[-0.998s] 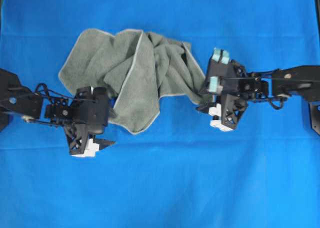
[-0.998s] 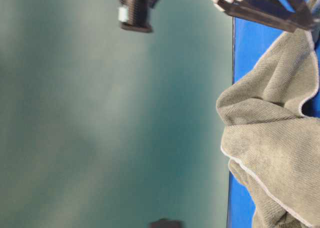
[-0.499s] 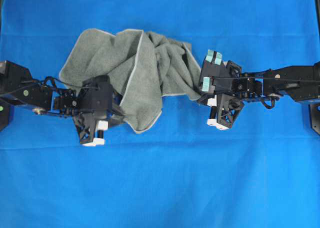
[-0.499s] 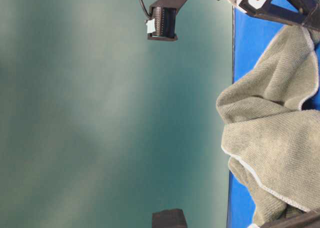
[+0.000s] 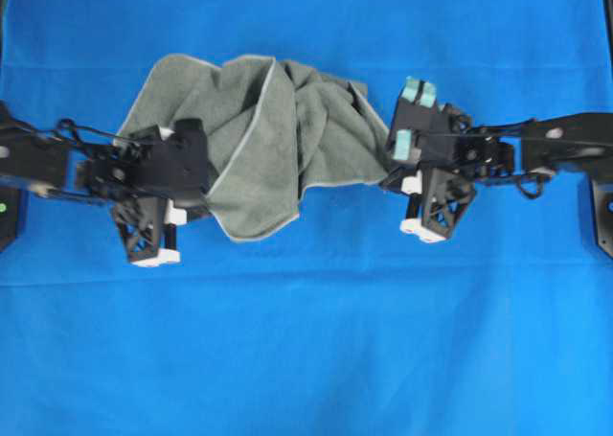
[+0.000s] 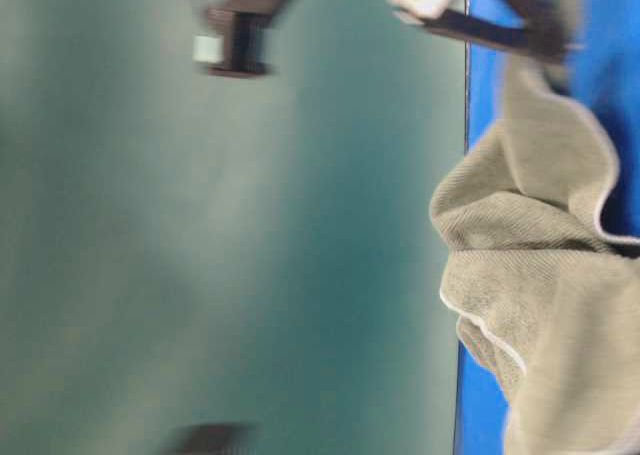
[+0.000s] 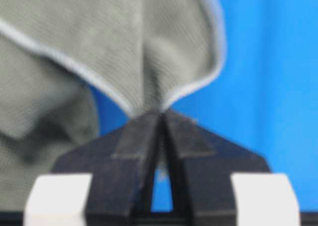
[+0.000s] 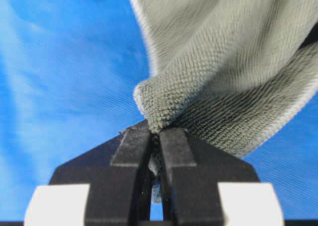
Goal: Fold a large towel.
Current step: 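Reach both grippers to opposite edges of the grey towel and grasp, then lift the towel with both grippers and stretch it apart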
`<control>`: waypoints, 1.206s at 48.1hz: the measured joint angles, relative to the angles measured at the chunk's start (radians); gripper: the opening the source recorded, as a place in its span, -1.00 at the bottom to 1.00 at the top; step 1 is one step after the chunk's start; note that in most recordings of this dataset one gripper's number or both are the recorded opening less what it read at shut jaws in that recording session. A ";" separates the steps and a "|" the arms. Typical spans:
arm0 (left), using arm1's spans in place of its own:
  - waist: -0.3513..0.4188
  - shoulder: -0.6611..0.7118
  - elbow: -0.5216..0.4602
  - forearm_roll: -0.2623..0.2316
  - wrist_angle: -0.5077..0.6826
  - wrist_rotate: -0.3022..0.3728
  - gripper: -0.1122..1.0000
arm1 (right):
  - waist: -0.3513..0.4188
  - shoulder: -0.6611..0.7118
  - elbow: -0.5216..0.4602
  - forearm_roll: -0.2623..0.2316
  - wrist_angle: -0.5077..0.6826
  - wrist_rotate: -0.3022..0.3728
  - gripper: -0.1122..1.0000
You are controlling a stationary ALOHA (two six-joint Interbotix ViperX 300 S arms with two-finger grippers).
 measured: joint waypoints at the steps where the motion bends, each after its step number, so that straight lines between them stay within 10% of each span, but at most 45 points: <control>1: 0.002 -0.037 -0.009 0.000 0.021 0.002 -0.77 | 0.002 -0.023 -0.008 -0.002 0.025 0.000 -0.79; 14: 0.057 -0.357 -0.078 0.002 0.192 0.044 -0.77 | 0.005 -0.314 -0.097 -0.072 0.279 -0.006 -0.79; 34: 0.359 -0.583 -0.348 0.006 0.382 0.120 -0.77 | -0.025 -0.612 -0.324 -0.288 0.526 -0.002 -0.79; 47: 0.345 -0.571 -0.555 0.002 0.494 0.086 -0.77 | -0.006 -0.589 -0.512 -0.245 0.710 0.035 -0.79; 58: 0.195 -0.598 -0.635 0.000 0.543 -0.009 -0.77 | 0.179 -0.558 -0.637 -0.187 0.762 0.037 -0.79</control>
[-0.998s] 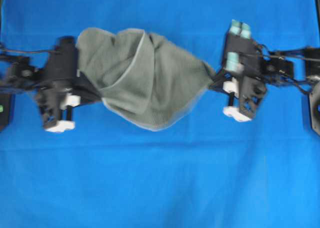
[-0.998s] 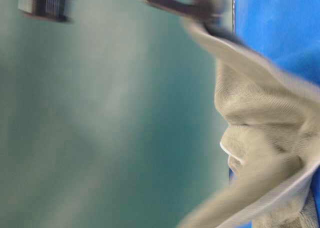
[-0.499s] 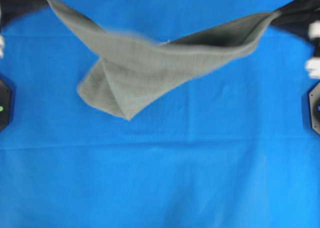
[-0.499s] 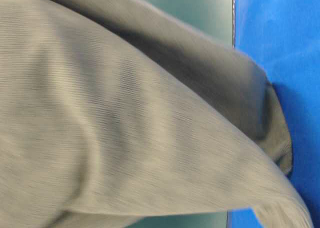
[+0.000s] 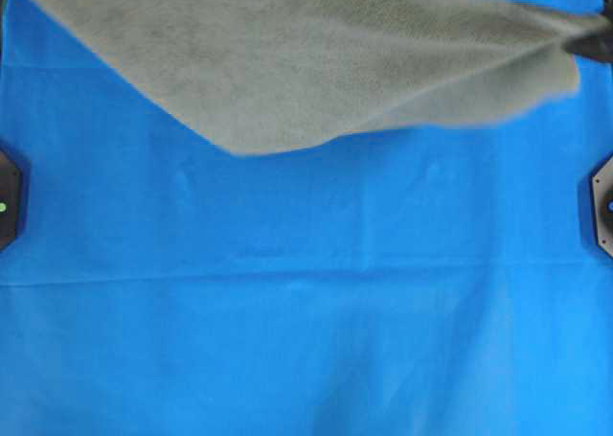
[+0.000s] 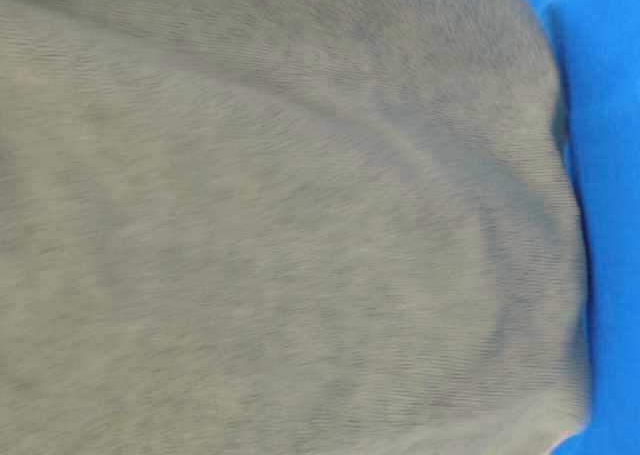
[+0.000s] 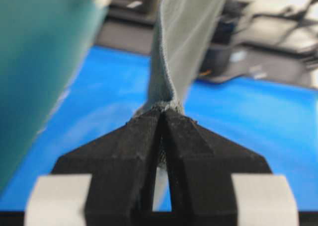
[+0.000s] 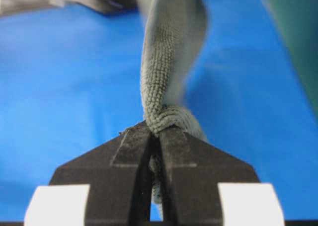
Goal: Fold a large towel.
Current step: 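Lift the towel with both grippers and stretch it apart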
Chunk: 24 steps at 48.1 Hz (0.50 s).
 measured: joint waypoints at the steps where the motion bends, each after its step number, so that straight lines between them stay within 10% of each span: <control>1: -0.015 -0.002 -0.005 0.000 0.000 -0.012 -0.77 | 0.020 -0.002 -0.009 0.000 -0.002 0.000 -0.79; 13: -0.233 -0.006 -0.025 -0.002 -0.020 -0.103 -0.77 | 0.245 -0.002 -0.063 0.003 -0.092 0.000 -0.79; 24: -0.341 -0.008 -0.023 0.000 -0.044 -0.117 -0.77 | 0.275 0.011 -0.063 0.003 -0.106 0.000 -0.79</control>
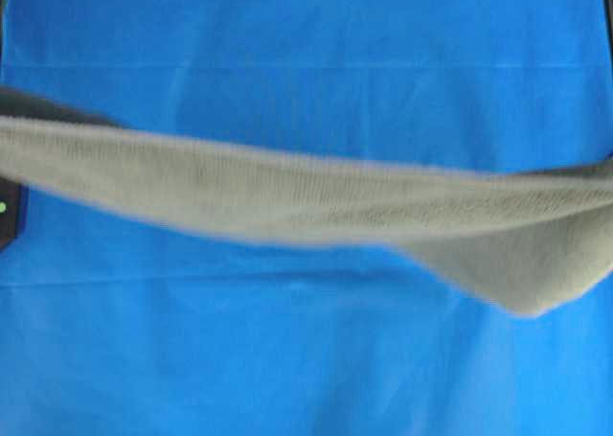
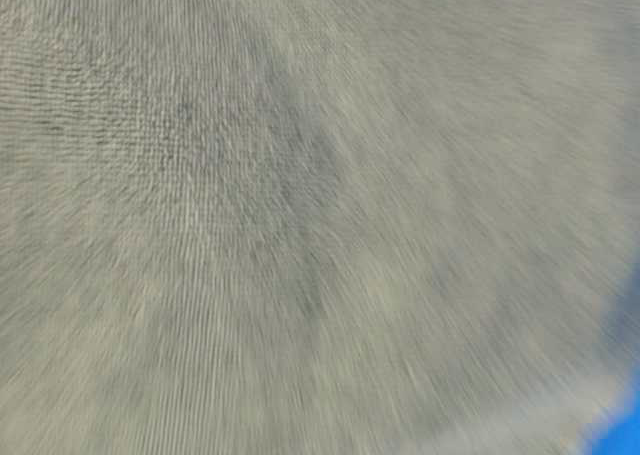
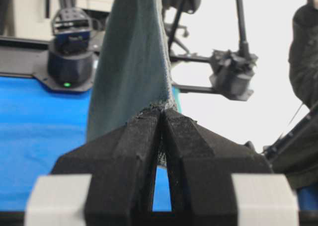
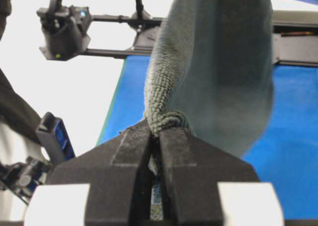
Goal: Fold a large towel.
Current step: 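Lift the towel with both grippers and stretch it apart, then lay the stretched towel flat on the table and release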
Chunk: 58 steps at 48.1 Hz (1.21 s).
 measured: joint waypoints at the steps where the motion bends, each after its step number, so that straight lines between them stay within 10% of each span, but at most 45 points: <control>1: 0.000 0.002 0.000 -0.002 0.000 -0.002 -0.77 | 0.000 0.000 0.000 -0.002 0.000 0.002 -0.79; 17: 0.107 0.008 0.035 0.000 0.005 -0.061 -0.77 | -0.018 -0.014 0.012 -0.121 0.092 0.055 -0.79; 37: 0.569 0.052 0.256 0.003 0.017 -0.071 -0.77 | -0.287 0.005 0.285 -0.462 0.270 0.439 -0.79; 58: 0.807 0.229 0.299 0.005 -0.071 0.103 -0.77 | -0.615 0.118 0.451 -0.552 0.155 0.474 -0.79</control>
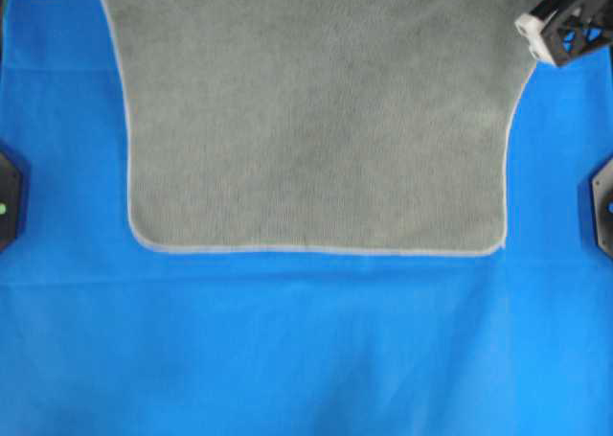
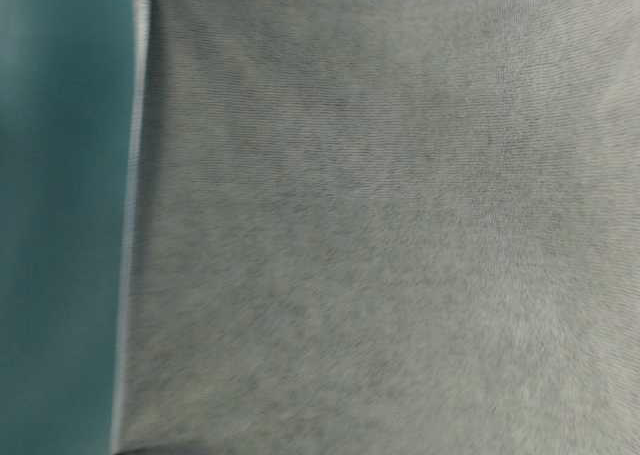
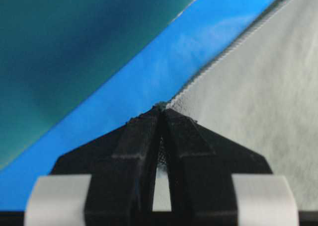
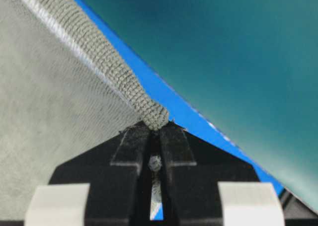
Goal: Fold a large towel.
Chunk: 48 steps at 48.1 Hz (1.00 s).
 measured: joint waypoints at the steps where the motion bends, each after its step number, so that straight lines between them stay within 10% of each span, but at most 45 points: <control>1: -0.003 0.006 0.008 0.002 0.000 -0.002 -0.77 | 0.000 0.002 0.005 0.003 -0.002 0.000 -0.79; 15: -0.172 0.078 0.221 -0.003 -0.029 -0.032 -0.77 | 0.034 0.028 0.172 0.225 -0.041 0.005 -0.79; 28: -0.376 0.156 0.431 -0.005 -0.210 -0.207 -0.77 | 0.160 0.094 0.368 0.431 -0.314 0.009 -0.79; 48: -0.568 0.314 0.485 -0.005 -0.311 -0.255 -0.77 | 0.325 0.207 0.397 0.649 -0.399 0.012 -0.79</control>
